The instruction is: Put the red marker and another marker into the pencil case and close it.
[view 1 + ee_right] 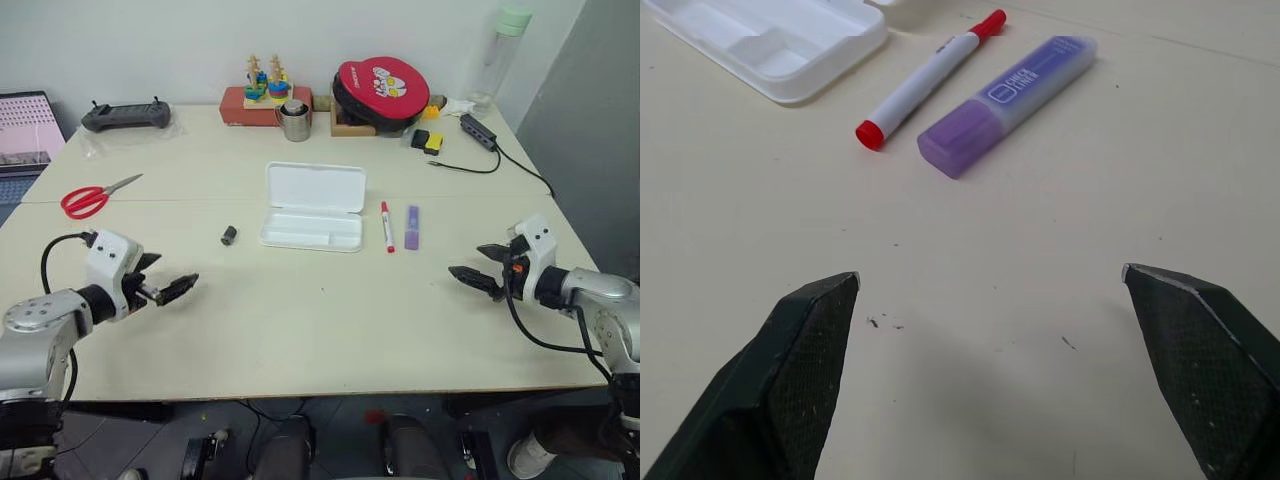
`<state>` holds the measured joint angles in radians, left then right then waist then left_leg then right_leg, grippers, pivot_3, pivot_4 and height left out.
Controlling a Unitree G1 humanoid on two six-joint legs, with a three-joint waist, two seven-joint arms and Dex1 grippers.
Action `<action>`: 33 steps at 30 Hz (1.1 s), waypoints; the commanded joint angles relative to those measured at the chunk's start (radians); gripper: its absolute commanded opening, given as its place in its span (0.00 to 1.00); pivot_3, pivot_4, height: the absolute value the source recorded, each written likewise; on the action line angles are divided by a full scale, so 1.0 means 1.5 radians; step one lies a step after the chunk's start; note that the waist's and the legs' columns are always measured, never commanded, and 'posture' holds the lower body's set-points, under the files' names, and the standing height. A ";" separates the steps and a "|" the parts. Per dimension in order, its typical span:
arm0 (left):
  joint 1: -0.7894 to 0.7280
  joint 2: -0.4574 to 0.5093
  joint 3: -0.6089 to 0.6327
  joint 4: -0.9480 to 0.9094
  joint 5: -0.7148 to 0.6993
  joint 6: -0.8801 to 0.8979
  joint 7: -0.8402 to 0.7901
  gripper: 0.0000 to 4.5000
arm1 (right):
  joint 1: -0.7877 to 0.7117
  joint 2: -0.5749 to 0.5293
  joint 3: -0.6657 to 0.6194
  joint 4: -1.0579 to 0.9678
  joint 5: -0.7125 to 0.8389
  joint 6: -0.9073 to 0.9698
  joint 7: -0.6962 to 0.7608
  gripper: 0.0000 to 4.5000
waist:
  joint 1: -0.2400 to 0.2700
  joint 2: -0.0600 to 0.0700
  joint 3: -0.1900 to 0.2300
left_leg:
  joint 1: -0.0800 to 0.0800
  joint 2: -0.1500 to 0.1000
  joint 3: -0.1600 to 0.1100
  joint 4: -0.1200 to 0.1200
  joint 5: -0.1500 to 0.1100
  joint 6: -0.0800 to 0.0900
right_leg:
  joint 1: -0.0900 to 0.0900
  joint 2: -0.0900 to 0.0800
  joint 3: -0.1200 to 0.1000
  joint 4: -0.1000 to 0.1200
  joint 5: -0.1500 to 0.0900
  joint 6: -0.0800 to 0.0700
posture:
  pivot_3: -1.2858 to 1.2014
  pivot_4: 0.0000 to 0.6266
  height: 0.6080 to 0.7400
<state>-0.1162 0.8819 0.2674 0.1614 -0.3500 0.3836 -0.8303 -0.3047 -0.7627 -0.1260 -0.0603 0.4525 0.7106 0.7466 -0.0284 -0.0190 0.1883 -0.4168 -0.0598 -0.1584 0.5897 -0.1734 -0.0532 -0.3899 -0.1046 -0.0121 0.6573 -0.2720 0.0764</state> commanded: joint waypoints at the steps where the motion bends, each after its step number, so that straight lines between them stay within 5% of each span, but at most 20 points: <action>1: 0.000 0.017 0.019 -0.007 0.000 -0.004 -0.015 1.00 | -0.015 0.001 -0.004 -0.007 0.000 -0.004 0.008 0.99 | 0.002 0.000 0.000 | 0.000 0.000 0.000 0.000 0.000 0.000 | 0.000 0.000 0.000 0.000 0.000 0.000 | 0.52 0.24 1.00; 33: -0.075 -0.014 -0.052 0.028 0.041 -0.023 -0.038 1.00 | 0.013 0.026 -0.035 -0.036 0.013 0.002 -0.021 0.99 | 0.001 0.000 0.000 | 0.000 0.000 0.000 0.000 0.000 0.000 | 0.000 0.000 0.000 0.000 0.001 0.002 | 0.52 0.24 1.00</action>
<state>-0.1978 0.8627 0.1788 0.2048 -0.2834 0.3745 -0.8704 -0.2869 -0.7262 -0.1388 -0.0680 0.4542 0.7324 0.7132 -0.0265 -0.0192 0.1885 -0.4169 -0.0598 -0.1584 0.5900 -0.1733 -0.0533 -0.3898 -0.1043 -0.0122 0.6576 -0.2700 0.0795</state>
